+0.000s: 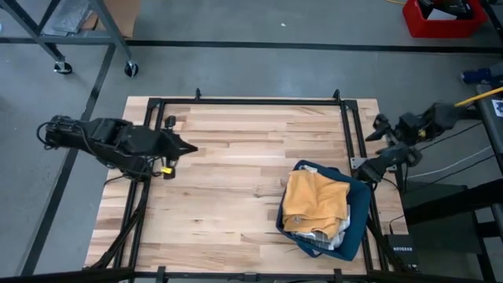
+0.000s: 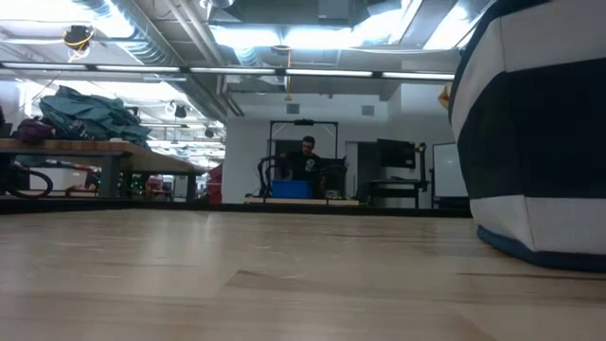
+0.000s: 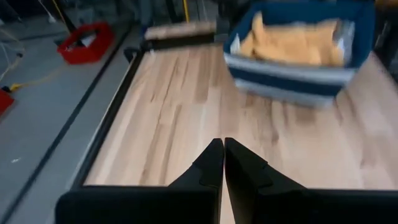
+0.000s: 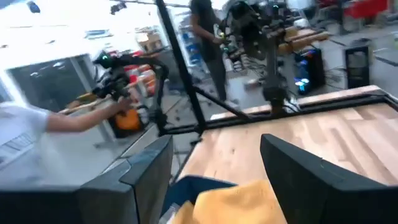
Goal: Fold towel
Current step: Return to Home Position
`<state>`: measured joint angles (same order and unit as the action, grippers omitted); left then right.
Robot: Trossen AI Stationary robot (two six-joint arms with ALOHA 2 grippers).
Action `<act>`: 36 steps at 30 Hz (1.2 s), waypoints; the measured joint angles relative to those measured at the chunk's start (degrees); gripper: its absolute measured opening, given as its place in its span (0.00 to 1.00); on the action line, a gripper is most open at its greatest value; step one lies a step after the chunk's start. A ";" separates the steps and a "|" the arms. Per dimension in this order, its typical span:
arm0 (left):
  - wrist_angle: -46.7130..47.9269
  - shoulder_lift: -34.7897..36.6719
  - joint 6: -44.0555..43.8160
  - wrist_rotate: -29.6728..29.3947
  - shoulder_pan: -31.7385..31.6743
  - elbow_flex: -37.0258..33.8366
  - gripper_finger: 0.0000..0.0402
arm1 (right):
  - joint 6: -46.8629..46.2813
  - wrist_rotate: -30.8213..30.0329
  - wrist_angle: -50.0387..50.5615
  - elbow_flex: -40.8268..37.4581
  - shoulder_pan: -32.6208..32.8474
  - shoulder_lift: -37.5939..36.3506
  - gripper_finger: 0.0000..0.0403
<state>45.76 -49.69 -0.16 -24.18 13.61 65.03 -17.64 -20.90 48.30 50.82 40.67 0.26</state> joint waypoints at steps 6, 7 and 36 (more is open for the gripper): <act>-22.23 15.51 -2.70 2.06 0.20 -21.10 0.02 | -4.75 0.93 -4.82 -6.36 0.86 1.86 0.62; -25.81 17.71 -2.57 2.43 0.20 -23.97 0.02 | -4.38 0.93 -7.50 -7.88 1.30 1.99 0.62; -39.27 45.89 -5.31 5.36 0.31 -51.92 0.02 | 2.70 -1.07 -52.30 -34.46 1.32 2.25 0.62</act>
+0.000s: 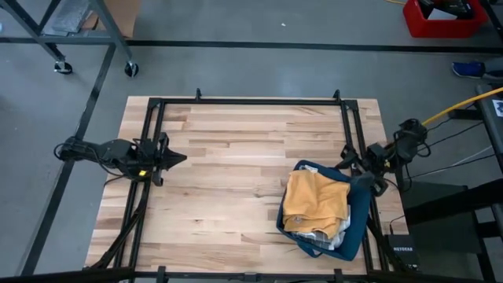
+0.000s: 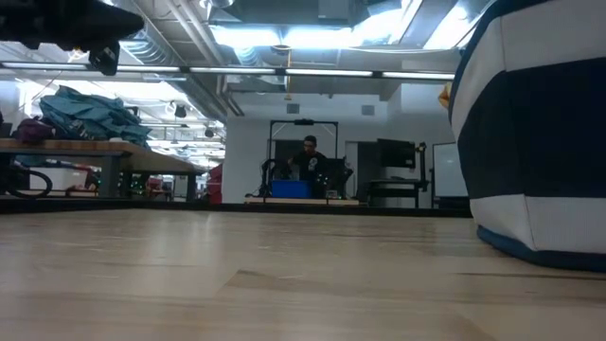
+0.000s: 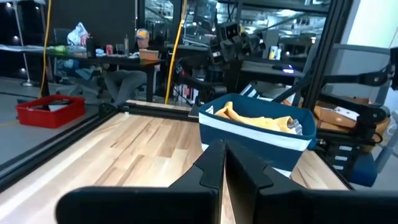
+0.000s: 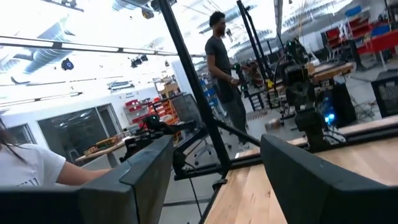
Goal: Fold towel
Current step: Return to Home Position
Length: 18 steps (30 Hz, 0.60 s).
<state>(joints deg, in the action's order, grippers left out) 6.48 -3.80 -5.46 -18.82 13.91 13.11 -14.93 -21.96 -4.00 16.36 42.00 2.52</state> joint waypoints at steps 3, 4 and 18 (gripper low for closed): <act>0.07 3.04 0.65 -0.16 0.00 -1.32 0.02 | 1.64 -0.03 -4.41 -2.98 -0.02 -0.01 0.62; 0.22 3.82 1.11 -0.17 0.02 -1.61 0.02 | 1.92 -0.04 -5.55 -3.81 -0.02 -0.01 0.62; 0.59 3.54 2.66 -0.84 -0.09 -1.69 0.02 | -1.64 3.38 -10.00 -15.14 -0.02 -0.01 0.62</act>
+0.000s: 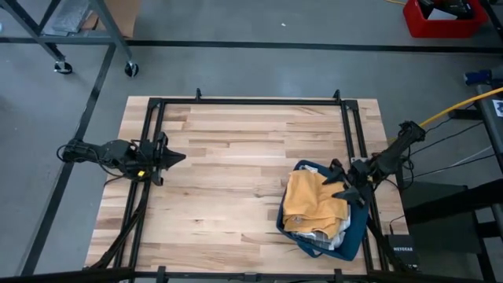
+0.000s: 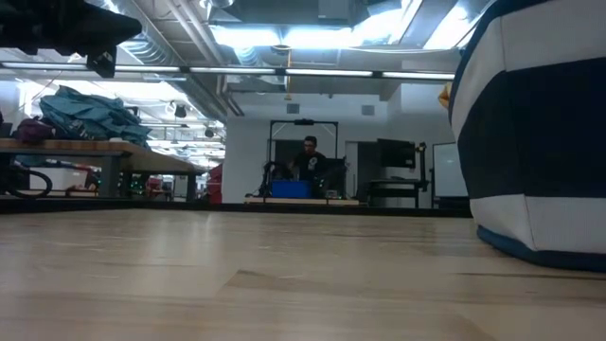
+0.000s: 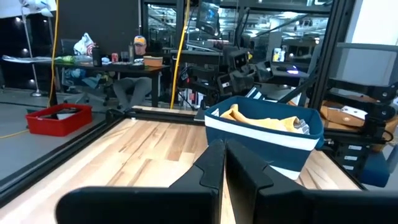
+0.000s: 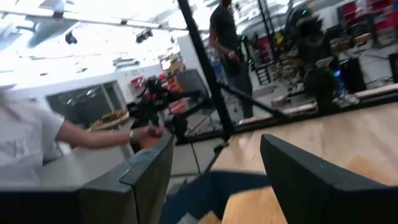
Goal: Fold towel
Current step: Return to Home Position
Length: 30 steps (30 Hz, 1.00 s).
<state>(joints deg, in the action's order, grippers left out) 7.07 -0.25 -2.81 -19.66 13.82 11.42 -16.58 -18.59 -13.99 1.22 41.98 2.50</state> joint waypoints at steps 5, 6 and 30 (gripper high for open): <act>-0.04 0.00 -0.04 -0.02 0.00 0.02 0.02 | 1.20 0.32 1.07 -0.56 -0.01 0.01 0.62; -0.02 0.00 -0.04 -0.02 0.00 0.00 0.02 | 2.51 0.30 0.90 -0.56 -0.09 0.02 0.62; -0.09 -0.02 -2.70 -4.88 0.00 0.02 0.02 | -5.76 54.83 0.96 -0.67 -45.92 0.00 0.62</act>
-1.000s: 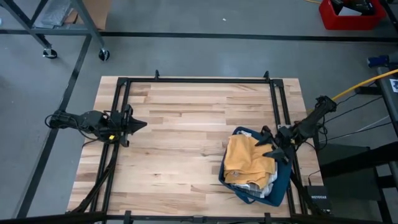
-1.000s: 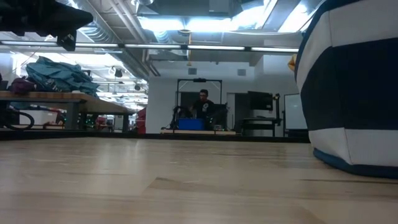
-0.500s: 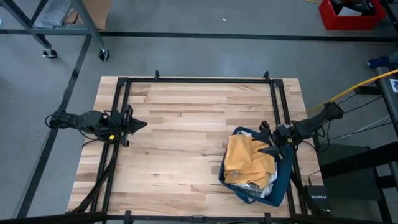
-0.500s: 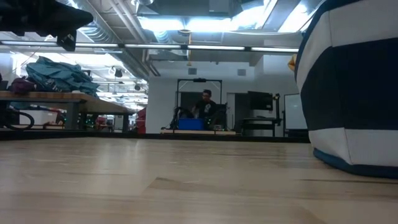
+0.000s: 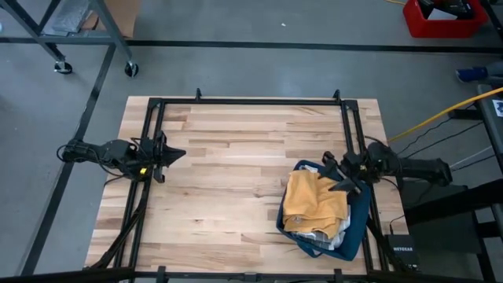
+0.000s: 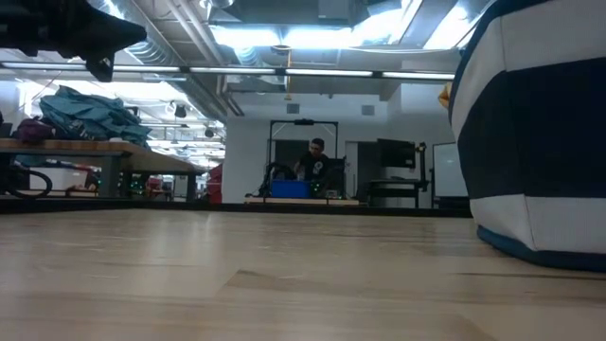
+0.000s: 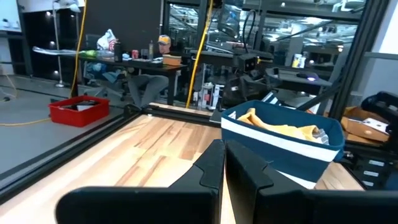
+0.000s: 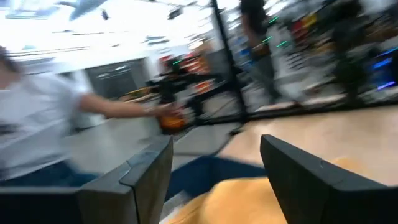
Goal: Fold towel
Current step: Return to Home Position
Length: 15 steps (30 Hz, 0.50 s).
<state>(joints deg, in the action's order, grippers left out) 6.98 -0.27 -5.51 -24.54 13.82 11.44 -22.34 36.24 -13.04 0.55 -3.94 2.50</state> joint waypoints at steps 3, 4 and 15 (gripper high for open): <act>0.05 0.00 -0.05 -0.11 0.00 0.00 0.02 | -2.36 7.95 0.32 -0.02 -4.27 -0.02 0.62; 0.07 0.00 -0.05 -0.15 0.00 0.00 0.02 | -2.38 8.31 1.14 -0.04 -5.42 -0.02 0.62; 0.56 0.00 -0.12 -0.19 0.00 0.02 0.02 | 7.03 -6.26 8.31 -0.06 -13.99 0.02 0.62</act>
<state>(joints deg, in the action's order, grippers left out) 7.54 -0.27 -5.63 -24.73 13.82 11.46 -15.31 29.98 -4.73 0.49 -17.93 2.52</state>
